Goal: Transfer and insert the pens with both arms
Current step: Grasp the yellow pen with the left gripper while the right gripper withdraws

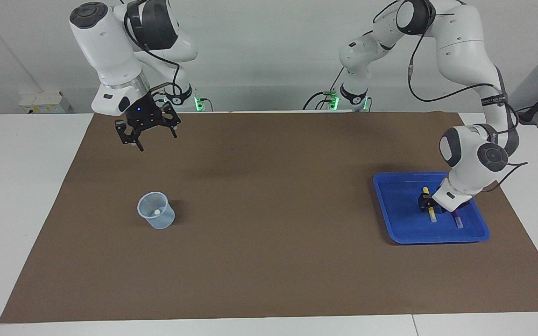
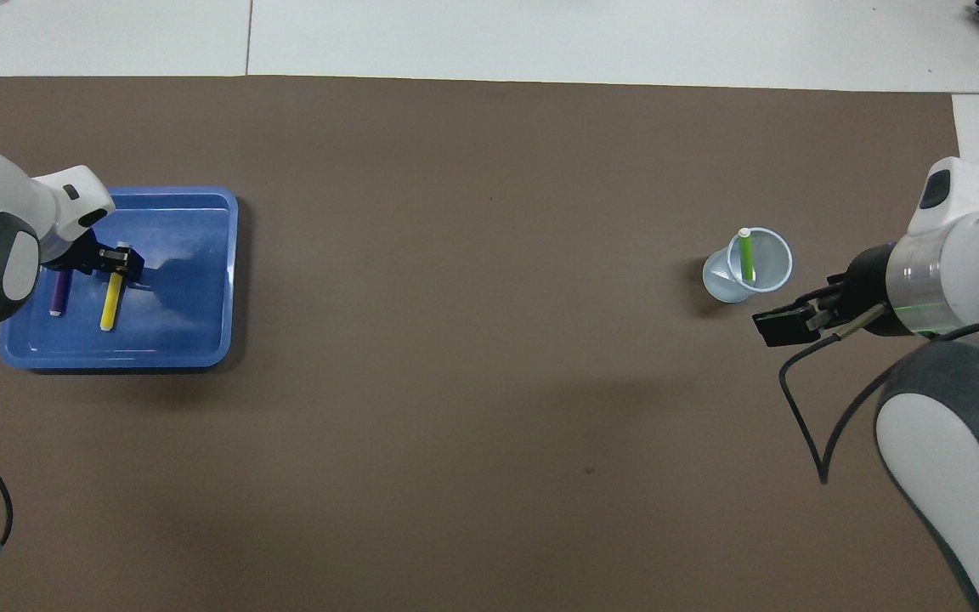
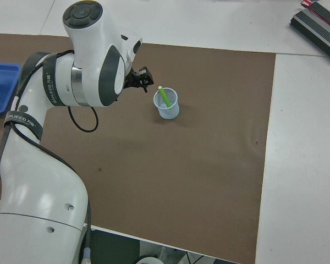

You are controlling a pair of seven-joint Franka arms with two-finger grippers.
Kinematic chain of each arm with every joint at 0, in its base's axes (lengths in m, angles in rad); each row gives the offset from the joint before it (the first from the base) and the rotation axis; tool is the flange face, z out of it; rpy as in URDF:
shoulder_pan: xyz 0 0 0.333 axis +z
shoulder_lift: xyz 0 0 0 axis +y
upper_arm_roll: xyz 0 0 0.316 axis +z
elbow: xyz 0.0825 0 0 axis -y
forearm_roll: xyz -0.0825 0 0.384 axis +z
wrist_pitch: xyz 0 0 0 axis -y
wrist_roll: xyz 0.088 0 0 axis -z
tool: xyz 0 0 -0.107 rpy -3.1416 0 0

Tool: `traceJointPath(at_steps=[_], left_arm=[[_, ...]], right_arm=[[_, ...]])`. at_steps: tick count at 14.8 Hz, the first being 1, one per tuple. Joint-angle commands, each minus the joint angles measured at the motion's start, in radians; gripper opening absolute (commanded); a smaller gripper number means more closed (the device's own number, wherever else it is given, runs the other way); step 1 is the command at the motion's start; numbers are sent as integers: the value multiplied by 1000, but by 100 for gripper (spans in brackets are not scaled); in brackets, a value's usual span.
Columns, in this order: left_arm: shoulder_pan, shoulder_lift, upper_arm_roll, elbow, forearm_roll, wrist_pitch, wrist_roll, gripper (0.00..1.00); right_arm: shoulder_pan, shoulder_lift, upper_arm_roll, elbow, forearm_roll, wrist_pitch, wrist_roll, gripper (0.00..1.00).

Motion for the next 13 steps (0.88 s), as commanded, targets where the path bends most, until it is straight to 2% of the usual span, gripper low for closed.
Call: traceJointPath(at_steps=[1,6,13], left_arm=[[22,-12,-11,-17,-31,-2,16,69],[22,-12,-11,-20,-31,-2,17,65],[22,-14,-13,-28,-42,-2,17,54]], right_arm=[[-4,-19,20,2,20,-29,12,100],[-4,-22,132,3,24,-2,119,100],[-11,-21,136,2,24,17,150,100]])
